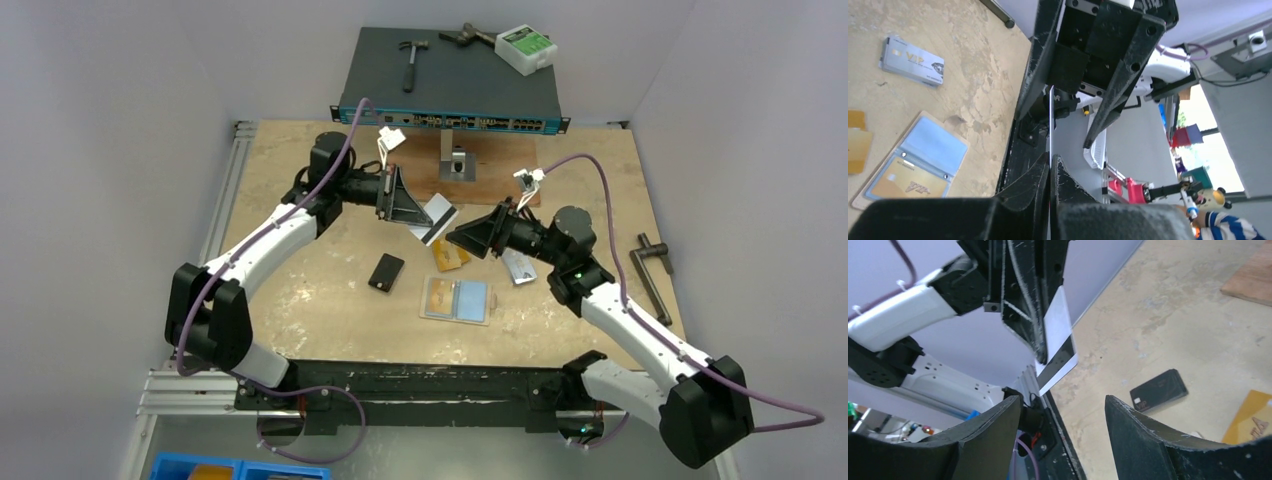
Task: Put the credit cards into the card holder
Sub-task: Pick up the credit card from the center of the board.
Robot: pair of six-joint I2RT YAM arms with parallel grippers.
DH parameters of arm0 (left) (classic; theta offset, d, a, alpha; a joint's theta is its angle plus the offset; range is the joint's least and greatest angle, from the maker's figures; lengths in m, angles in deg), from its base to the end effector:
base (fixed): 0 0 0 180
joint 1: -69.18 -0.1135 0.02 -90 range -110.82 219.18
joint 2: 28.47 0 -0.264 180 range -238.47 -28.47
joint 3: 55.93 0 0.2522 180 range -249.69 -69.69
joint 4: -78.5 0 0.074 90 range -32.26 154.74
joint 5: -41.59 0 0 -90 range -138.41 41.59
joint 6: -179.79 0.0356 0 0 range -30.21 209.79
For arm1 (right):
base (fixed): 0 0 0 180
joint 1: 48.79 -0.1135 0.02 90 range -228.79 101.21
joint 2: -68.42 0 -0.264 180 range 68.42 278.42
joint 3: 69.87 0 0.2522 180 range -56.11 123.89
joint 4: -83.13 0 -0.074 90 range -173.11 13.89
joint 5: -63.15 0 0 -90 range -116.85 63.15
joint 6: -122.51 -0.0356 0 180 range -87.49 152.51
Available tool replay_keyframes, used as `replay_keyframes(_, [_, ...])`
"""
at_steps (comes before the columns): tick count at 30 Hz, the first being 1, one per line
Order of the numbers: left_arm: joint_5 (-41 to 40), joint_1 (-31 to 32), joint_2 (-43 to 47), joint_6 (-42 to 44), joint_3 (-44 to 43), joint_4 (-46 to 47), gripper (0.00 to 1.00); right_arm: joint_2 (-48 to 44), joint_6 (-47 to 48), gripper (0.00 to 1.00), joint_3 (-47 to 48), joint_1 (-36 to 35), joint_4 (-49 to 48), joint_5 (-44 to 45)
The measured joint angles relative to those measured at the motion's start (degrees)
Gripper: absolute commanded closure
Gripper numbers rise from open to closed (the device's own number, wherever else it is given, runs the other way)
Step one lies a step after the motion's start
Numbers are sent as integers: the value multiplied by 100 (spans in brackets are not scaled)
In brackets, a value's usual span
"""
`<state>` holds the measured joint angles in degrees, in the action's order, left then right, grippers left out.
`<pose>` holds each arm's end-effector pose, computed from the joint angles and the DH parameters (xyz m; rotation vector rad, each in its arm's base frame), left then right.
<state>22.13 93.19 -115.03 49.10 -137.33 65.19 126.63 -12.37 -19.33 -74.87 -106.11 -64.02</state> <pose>0.2940 -0.1677 0.3271 0.6823 2.0211 -1.8682 0.2000 0.1218 0.3070 -0.2937 1.7247 1.4392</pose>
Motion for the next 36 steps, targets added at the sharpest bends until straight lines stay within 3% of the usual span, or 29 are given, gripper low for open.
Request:
replay_keyframes(4, [-74,-136,-11,-977,146,981,100,107,-507,42,-96,-4,-743,-7])
replay_keyframes(11, [-201,-138,-9,-1840,334,2017,100,525,-1217,50,-166,-7,-1989,48])
replay_keyframes(20, [-262,-138,-9,-2223,481,2437,100,782,-1589,70,-201,-17,-2533,352])
replay_keyframes(29, [-422,-138,-9,-2334,656,2540,100,1248,-1788,82,-201,-256,-2804,605])
replay_keyframes(34, [-496,-146,-9,-2330,669,2531,94,1305,-1853,100,-199,-286,-2887,686])
replay_keyframes(36, [-511,-149,-9,-2317,669,2509,91,1290,-1862,100,-199,-304,-2889,717])
